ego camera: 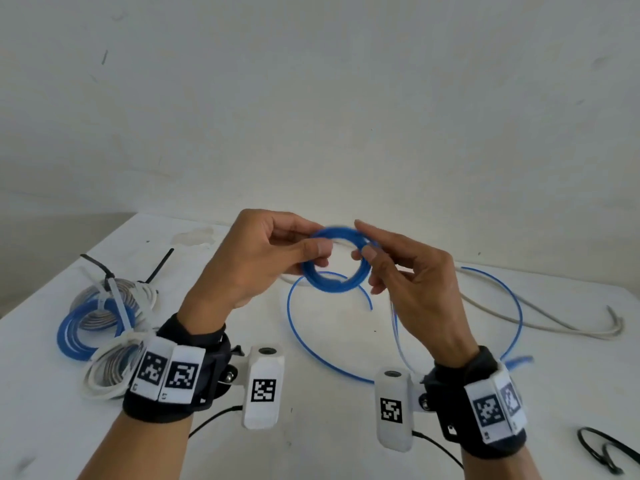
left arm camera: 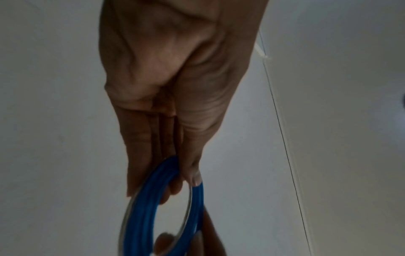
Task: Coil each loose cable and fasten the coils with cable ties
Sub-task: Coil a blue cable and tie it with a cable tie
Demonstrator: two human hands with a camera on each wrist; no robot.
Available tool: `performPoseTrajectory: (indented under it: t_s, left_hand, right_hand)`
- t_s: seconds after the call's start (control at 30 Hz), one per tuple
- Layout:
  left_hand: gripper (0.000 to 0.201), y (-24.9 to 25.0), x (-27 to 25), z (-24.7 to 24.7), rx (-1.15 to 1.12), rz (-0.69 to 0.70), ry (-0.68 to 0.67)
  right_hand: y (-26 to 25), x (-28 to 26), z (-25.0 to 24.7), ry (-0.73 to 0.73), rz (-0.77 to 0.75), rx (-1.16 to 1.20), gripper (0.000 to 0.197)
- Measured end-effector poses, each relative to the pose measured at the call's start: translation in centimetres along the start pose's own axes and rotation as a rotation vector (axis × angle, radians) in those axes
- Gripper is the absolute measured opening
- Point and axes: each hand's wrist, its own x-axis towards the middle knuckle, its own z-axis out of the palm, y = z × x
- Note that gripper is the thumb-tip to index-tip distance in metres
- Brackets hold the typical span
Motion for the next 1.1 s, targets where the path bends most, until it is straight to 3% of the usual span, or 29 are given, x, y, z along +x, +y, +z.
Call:
performPoseTrajectory:
  t_s: [0.2, 0.43, 0.5, 0.6, 0.77, 0.93, 1.1]
  left_hand:
    - [0.021, 0.6, 0.2, 0.3, -0.287, 0.02, 0.2]
    - [0.023, 0.7, 0.1, 1.7, -0.385, 0.009, 0.199]
    - [0.032, 0.6, 0.1, 1.6, -0.318, 0.004, 0.17]
    - [0.049, 0.2, 0.1, 1.1, -0.127, -0.007, 0.081]
    - [0.025, -0.2, -0.3, 0.8, 0.119, -0.099, -0.144]
    - [0.024, 0.0, -0.2, 0.4, 0.124, -0.128, -0.125]
    - [0.026, 0.7, -0.3, -0.5, -0.114, -0.102, 0.059]
  right_hand:
    - [-0.6, 0.0, 1.7, 0.158, -0.021, 0.204, 0.029]
    - [-1.2, -0.6, 2.8, 0.292, -0.069, 0.222, 0.037]
    - [-1.0, -0.4, 1.9, 0.249, -0.045, 0.205, 0.036]
    - [-0.5, -0.1, 0.0, 0.05, 0.005, 0.087, 0.034]
    - [0.3, -0.1, -1.4, -0.081, 0.007, -0.214, 0.031]
    - [0.3, 0.0, -1.2, -0.076, 0.0, -0.185, 0.031]
    - [0.5, 0.2, -1.0, 0.089, -0.021, -0.054, 0.029]
